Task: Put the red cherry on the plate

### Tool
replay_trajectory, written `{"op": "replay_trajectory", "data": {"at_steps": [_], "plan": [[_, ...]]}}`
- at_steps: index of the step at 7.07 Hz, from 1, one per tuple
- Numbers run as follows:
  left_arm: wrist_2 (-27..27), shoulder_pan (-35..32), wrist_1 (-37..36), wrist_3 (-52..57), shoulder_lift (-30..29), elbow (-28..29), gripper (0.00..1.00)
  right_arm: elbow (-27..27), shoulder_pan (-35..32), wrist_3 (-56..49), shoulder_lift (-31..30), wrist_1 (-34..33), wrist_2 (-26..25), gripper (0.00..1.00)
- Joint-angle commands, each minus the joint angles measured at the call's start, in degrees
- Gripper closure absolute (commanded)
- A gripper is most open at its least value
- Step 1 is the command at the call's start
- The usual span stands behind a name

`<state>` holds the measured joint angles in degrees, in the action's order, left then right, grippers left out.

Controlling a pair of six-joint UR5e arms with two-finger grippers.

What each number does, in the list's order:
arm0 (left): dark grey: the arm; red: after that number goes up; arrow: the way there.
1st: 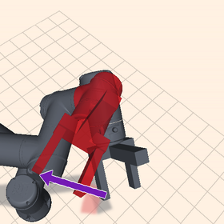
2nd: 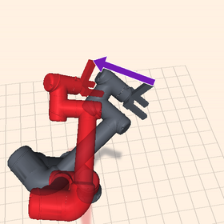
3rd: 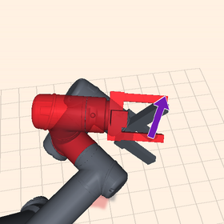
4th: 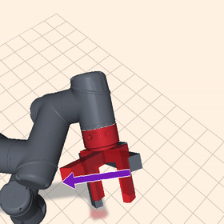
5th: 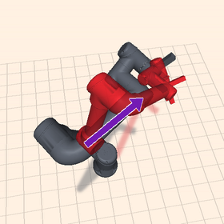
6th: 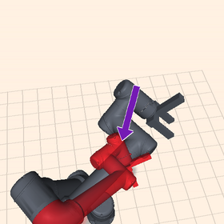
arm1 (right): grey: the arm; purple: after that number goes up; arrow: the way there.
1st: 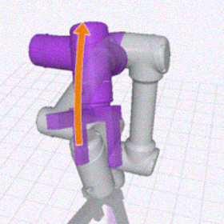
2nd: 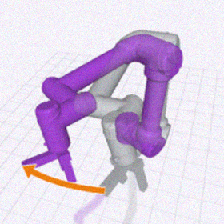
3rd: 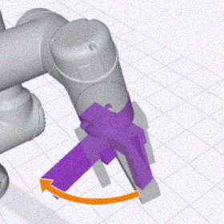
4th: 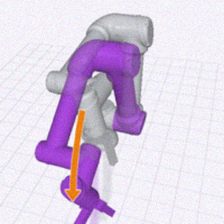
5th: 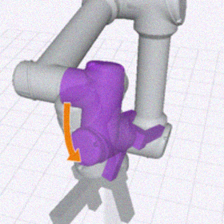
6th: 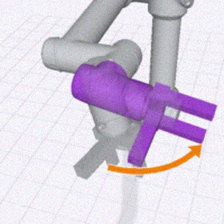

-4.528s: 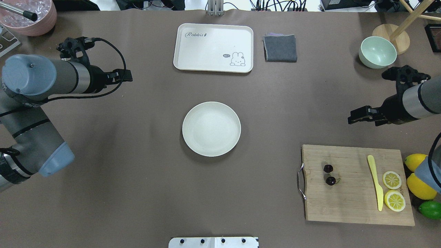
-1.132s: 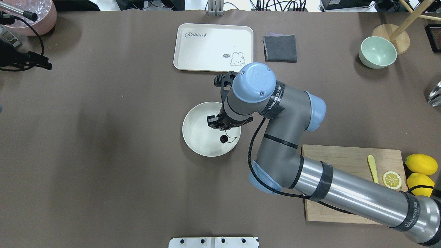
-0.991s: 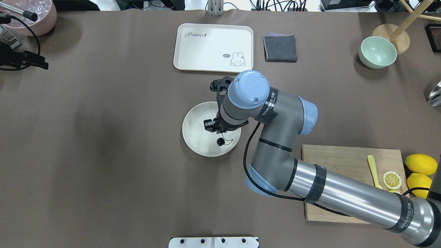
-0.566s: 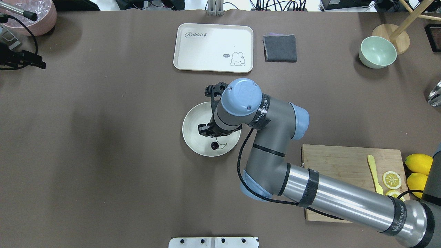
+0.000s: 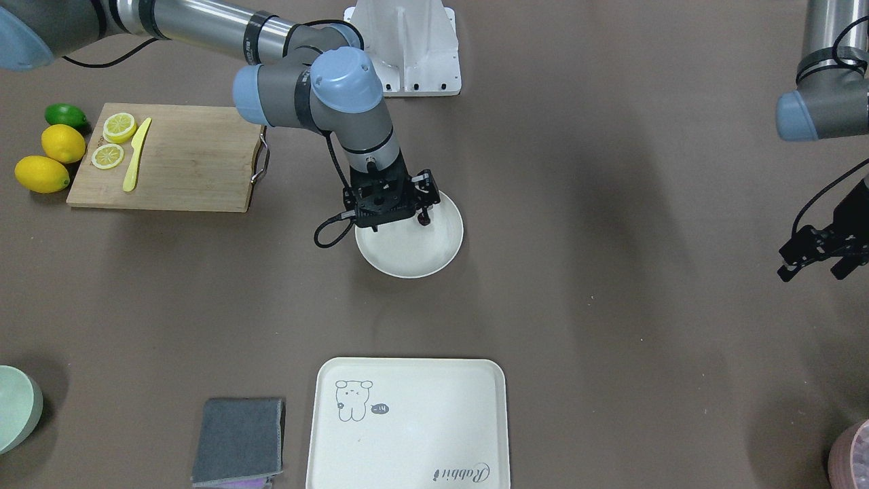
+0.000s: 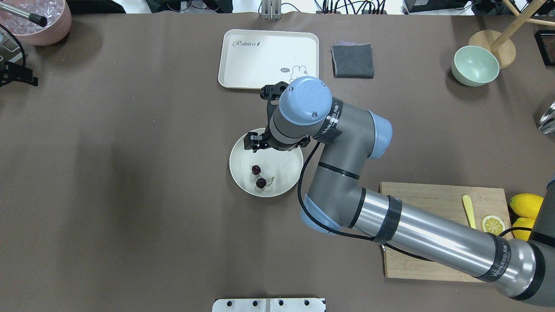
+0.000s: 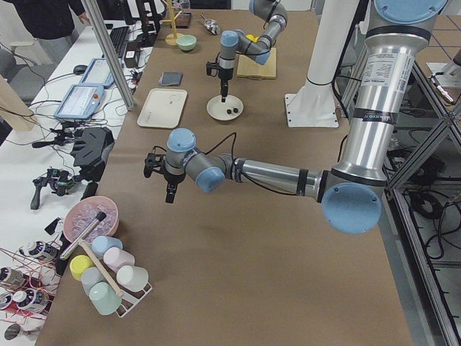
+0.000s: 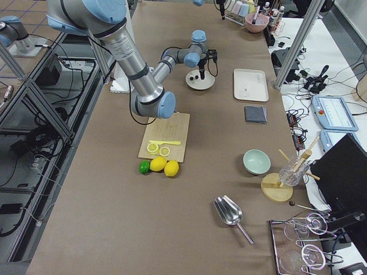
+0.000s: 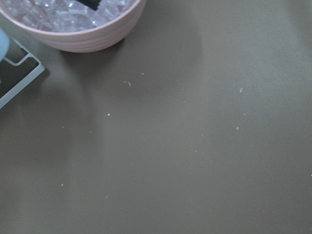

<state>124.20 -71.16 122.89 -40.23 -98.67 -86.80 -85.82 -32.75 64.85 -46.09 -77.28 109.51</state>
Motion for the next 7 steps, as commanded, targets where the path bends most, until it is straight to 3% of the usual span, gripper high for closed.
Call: {"op": "replay_trajectory", "data": {"at_steps": [1, 3, 4, 6, 7], "plan": [[1.92, -3.7, -0.02, 3.37, 2.68, 0.06, 0.02, -7.2, -8.0, -10.37, -8.95, -8.19, 4.57, 0.0], [4.2, -10.54, -7.72, 13.63, 2.78, -0.29, 0.02, -14.17, -19.05, -28.2, -19.42, -15.76, 9.03, 0.0], [4.21, -13.88, -11.76, 21.69, 2.78, -0.3, 0.02, -15.16, -26.07, -38.65, -24.96, -16.57, 12.54, 0.0], [4.21, -19.08, -20.99, 28.09, 1.91, -0.47, 0.02, -14.12, -40.48, -54.93, -35.42, -16.85, 18.96, 0.0], [4.38, -19.45, -21.29, 28.1, 2.08, -0.65, 0.02, -12.2, -47.08, -62.58, -38.52, -16.76, 21.25, 0.0]]}}
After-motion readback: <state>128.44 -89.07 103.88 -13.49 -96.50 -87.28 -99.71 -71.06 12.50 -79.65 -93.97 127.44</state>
